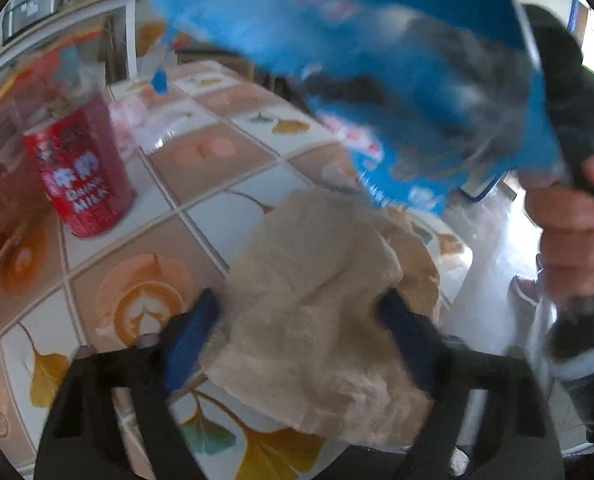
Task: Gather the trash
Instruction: 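Grasp the tan crumpled paper with the left gripper while the right holds the wrap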
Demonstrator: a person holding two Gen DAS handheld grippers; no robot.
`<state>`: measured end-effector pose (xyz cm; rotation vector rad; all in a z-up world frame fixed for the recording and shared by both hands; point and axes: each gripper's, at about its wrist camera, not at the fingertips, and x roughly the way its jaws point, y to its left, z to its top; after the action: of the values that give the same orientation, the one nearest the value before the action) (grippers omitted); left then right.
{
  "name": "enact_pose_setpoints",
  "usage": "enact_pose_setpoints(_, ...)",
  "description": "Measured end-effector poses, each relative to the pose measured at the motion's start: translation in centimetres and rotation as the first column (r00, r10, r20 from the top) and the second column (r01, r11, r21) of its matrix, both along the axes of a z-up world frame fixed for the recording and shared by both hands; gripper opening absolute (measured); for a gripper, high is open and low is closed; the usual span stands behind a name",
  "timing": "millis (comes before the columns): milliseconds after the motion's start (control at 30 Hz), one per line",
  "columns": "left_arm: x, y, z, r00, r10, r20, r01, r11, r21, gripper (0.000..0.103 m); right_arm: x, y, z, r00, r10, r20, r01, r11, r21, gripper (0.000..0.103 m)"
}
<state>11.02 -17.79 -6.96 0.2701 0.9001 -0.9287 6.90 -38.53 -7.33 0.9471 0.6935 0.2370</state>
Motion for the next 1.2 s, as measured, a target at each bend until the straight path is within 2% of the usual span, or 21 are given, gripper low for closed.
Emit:
enact_pose_setpoints(133, -0.3, -0.4, -0.2, 0.997, 0.03, 0.068, -0.033, 0.999, 0.043, 0.055, -1.6, -0.8, 0.2, 1.0, -0.024, 0.009, 0.024, 1.0, -0.01, 0.0)
enact_pose_setpoints(200, -0.4, -0.2, -0.2, 0.994, 0.042, 0.097, -0.047, 0.997, 0.058, 0.038, -2.6, -0.4, 0.7, 0.999, -0.036, 0.013, 0.037, 0.999, -0.033, 0.0)
enact_pose_setpoints(233, -0.3, 0.1, -0.2, 0.994, 0.046, 0.097, -0.052, 0.997, 0.056, 0.033, -2.9, -0.5, 0.9, 0.999, -0.042, 0.017, 0.042, 0.998, -0.046, 0.0)
enact_pose_setpoints(300, 0.2, 1.2, -0.1, 0.995, 0.06, 0.077, -0.063, 0.997, 0.039, 0.016, -3.6, -0.7, 1.4, 0.998, -0.054, 0.026, 0.056, 0.995, -0.079, 0.0)
enact_pose_setpoints(367, 0.7, 2.9, -0.1, 0.996, 0.084, 0.041, -0.084, 0.996, 0.015, 0.01, -4.4, -0.6, 1.7, 0.997, -0.064, 0.037, 0.068, 0.99, -0.124, 0.0)
enact_pose_setpoints(500, 0.6, 6.3, 0.1, 0.988, 0.156, 0.017, -0.156, 0.988, -0.011, 0.008, -5.2, -0.2, 2.9, 0.996, -0.077, 0.049, 0.087, 0.968, -0.234, 0.0)
enact_pose_setpoints(600, 0.8, 8.5, 0.2, 0.975, 0.22, 0.007, -0.22, 0.975, -0.017, 0.007, -5.6, 0.3, 3.7, 0.996, -0.08, 0.048, 0.091, 0.938, -0.334, 0.0)
enact_pose_setpoints(700, 1.4, 11.4, 0.6, 0.952, 0.307, -0.009, -0.307, 0.951, -0.029, 0.007, -6.0, 2.0, 4.7, 0.997, -0.066, 0.045, 0.08, 0.865, -0.495, 0.0)
enact_pose_setpoints(733, 0.8, 12.3, 1.0, 0.945, 0.326, -0.014, -0.326, 0.944, -0.041, 0.007, -5.8, 3.0, 4.9, 0.998, -0.051, 0.037, 0.063, 0.831, -0.553, 0.0)
enact_pose_setpoints(800, 1.5, 14.1, 1.7, 0.929, 0.367, -0.036, -0.369, 0.925, -0.091, 0.006, -5.6, 4.4, 4.7, 1.0, -0.016, 0.007, 0.017, 0.783, -0.622, 0.0)
enact_pose_setpoints(900, 1.6, 15.1, 2.9, 0.925, 0.377, -0.046, -0.379, 0.913, -0.154, 0.006, -4.6, 7.5, 3.3, 0.997, 0.046, -0.067, -0.079, 0.714, -0.695, 0.0)
enact_pose_setpoints(967, 1.4, 14.9, 3.4, 0.934, 0.355, -0.04, -0.356, 0.919, -0.171, 0.006, -4.0, 9.4, 2.1, 0.99, 0.079, -0.114, -0.137, 0.681, -0.719, 0.0)
enact_pose_setpoints(1000, 1.1, 14.0, 3.5, 0.939, 0.341, -0.038, -0.342, 0.925, -0.165, 0.006, -3.6, 10.1, 1.4, 0.986, 0.096, -0.133, -0.162, 0.68, -0.715, 0.0)
enact_pose_setpoints(1067, 0.8, 12.7, 2.8, 0.948, 0.316, -0.033, -0.318, 0.938, -0.137, 0.006, -3.2, 11.0, 0.4, 0.979, 0.142, -0.149, -0.206, 0.714, -0.669, 0.0)
enact_pose_setpoints(1133, 0.6, 11.7, 1.6, 0.951, 0.307, -0.033, -0.309, 0.946, -0.093, 0.006, -2.8, 11.1, -0.4, 0.97, 0.197, -0.142, -0.243, 0.78, -0.577, 0.0)
enact_pose_setpoints(1167, 0.7, 11.1, 0.8, 0.95, 0.309, -0.043, -0.311, 0.948, -0.063, 0.006, -2.3, 10.7, -0.9, 0.964, 0.231, -0.129, -0.265, 0.831, -0.489, 0.0)
enact_pose_setpoints(1200, 0.7, 10.9, 0.2, 0.95, 0.309, -0.056, -0.311, 0.949, -0.049, 0.006, -2.0, 10.2, -1.4, 0.961, 0.247, -0.123, -0.276, 0.864, -0.422, 0.0)
